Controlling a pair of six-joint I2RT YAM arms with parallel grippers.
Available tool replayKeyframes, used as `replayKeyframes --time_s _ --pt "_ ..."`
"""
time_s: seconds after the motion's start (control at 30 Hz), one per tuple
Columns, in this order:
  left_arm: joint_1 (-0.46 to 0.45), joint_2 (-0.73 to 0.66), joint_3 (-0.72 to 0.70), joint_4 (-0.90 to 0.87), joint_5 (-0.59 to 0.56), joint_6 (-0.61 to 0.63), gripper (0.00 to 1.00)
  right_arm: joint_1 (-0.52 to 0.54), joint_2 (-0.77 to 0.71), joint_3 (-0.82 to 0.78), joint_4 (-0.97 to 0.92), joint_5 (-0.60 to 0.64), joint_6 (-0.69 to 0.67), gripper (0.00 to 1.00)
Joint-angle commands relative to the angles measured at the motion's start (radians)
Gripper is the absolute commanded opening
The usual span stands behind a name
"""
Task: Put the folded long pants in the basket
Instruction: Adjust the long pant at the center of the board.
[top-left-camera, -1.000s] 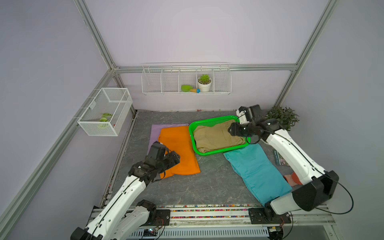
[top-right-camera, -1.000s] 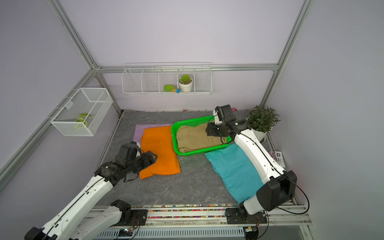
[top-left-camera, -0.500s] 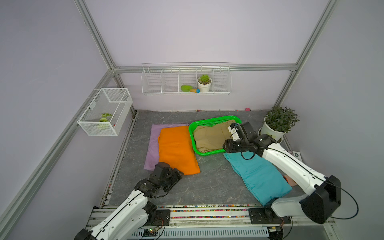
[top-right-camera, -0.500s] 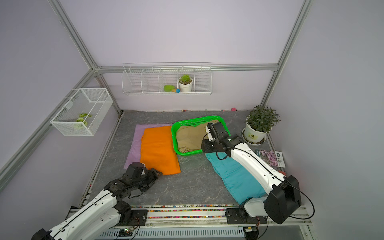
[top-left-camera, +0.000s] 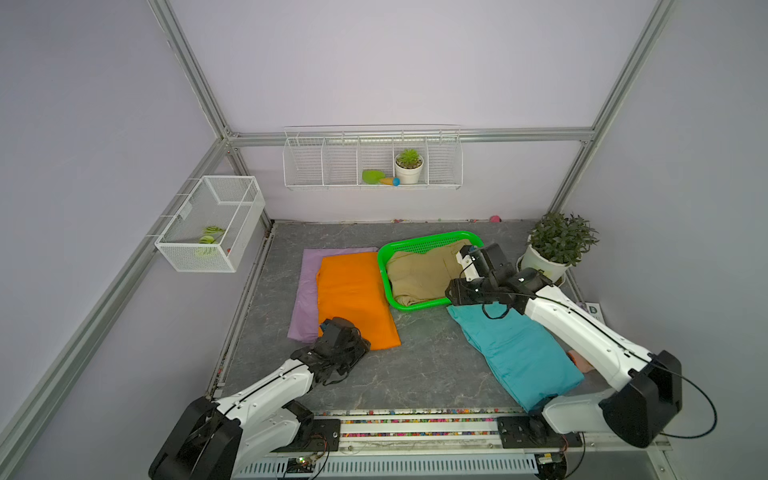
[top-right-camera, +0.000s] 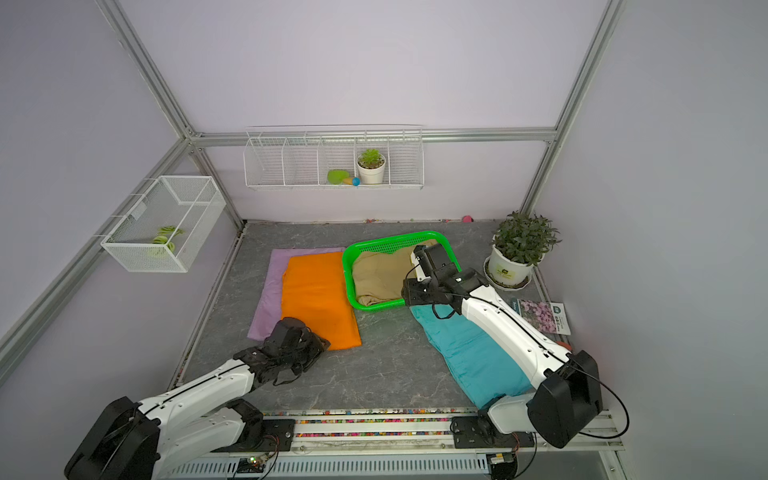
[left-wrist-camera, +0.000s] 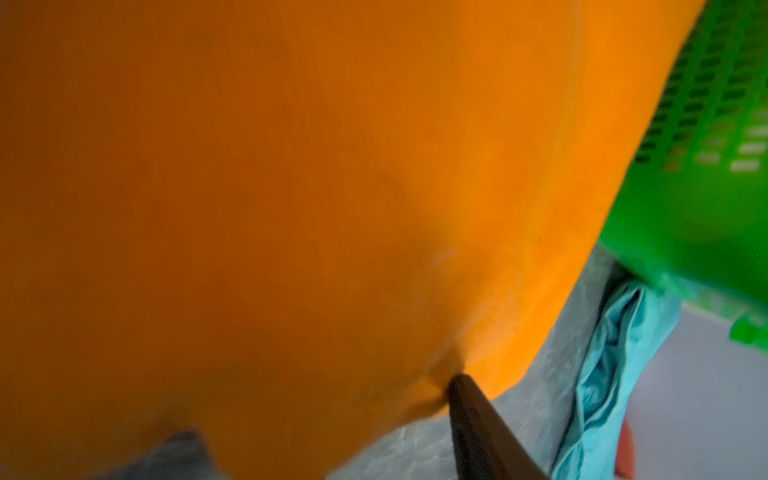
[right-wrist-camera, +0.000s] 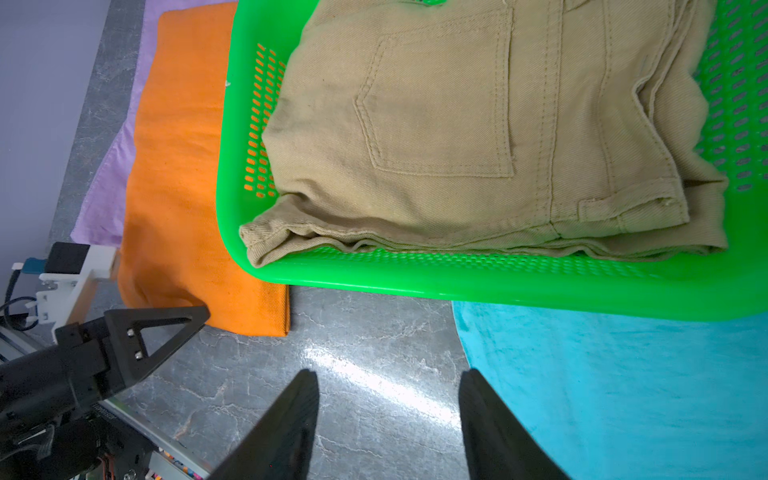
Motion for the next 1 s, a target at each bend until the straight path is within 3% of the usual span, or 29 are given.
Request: replayKeyframes --time_s 0.0,0.1,0.2,0.47,0.63,0.83,0.87,0.93,0.97 --pt "-0.002 -0.024 0.091 -0.158 -0.130 0.021 0.20 0.004 -0.003 -0.014 0.010 -0.008 -0.016 0.59" --pt "0.004 -0.076 0.148 -0.264 -0.201 0.059 0.00 0.004 -0.002 -0.017 0.014 -0.010 -0.016 0.59" --pt "0.052 -0.144 0.202 -0.367 -0.218 0.087 0.00 0.005 -0.001 -0.016 0.015 -0.014 -0.015 0.58" --pt "0.293 -0.364 0.316 -0.611 -0.224 0.206 0.00 0.015 0.006 -0.029 0.029 -0.068 -0.004 0.54" --pt "0.417 -0.286 0.391 -0.615 -0.120 0.292 0.00 0.061 0.033 -0.022 0.019 -0.065 -0.006 0.54" --pt "0.427 -0.251 0.393 -0.607 -0.061 0.311 0.00 0.105 0.054 -0.016 0.017 -0.057 -0.013 0.54" --pt "0.428 -0.259 0.385 -0.605 -0.042 0.311 0.08 0.109 0.059 -0.013 0.017 -0.061 -0.013 0.54" --pt "0.429 -0.267 0.383 -0.600 0.015 0.317 0.40 0.126 0.067 -0.010 0.019 -0.066 -0.013 0.54" --pt "0.428 -0.267 0.392 -0.607 0.034 0.319 0.50 0.140 0.072 -0.011 0.023 -0.067 -0.011 0.54"
